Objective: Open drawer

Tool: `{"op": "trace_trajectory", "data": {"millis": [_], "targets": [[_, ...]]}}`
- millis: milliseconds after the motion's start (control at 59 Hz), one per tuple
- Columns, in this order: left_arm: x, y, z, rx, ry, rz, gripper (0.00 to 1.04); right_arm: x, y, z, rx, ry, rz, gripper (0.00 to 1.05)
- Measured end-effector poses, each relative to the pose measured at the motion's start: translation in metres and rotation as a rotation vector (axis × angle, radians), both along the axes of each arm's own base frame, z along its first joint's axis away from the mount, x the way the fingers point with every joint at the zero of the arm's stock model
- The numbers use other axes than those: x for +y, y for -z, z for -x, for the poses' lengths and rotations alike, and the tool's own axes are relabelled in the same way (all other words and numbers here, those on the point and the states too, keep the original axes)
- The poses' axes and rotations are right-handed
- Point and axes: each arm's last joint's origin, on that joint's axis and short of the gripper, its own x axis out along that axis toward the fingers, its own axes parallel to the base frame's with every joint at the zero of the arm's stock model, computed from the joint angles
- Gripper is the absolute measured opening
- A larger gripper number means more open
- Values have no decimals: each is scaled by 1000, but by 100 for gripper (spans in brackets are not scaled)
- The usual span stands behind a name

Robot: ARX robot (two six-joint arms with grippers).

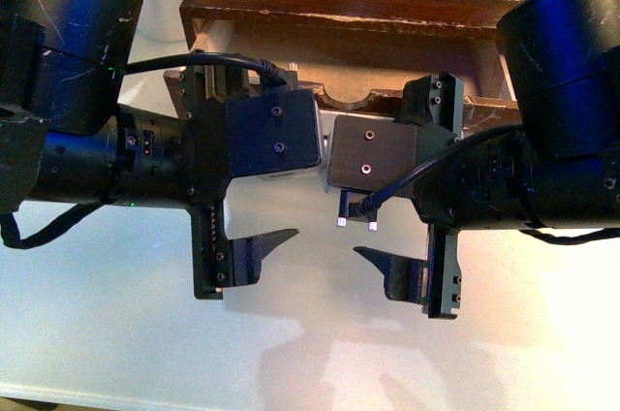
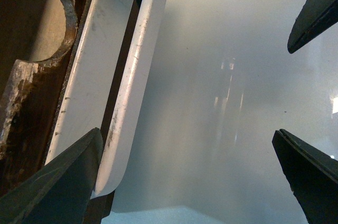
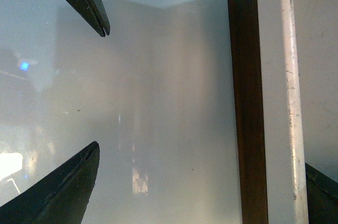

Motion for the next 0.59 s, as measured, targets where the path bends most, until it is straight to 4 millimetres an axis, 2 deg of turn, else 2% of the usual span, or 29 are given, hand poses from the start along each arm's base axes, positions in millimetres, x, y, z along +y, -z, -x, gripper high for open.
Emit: {"op": "trace_trajectory", "data": {"millis": [305,593], "targets": [[4,-2,13,6,0,0,96,7,1,11,-6,-20,11,96],[4,-4,13,32,-34,37,96,7,1,8,-45,32,-14,96]]}}
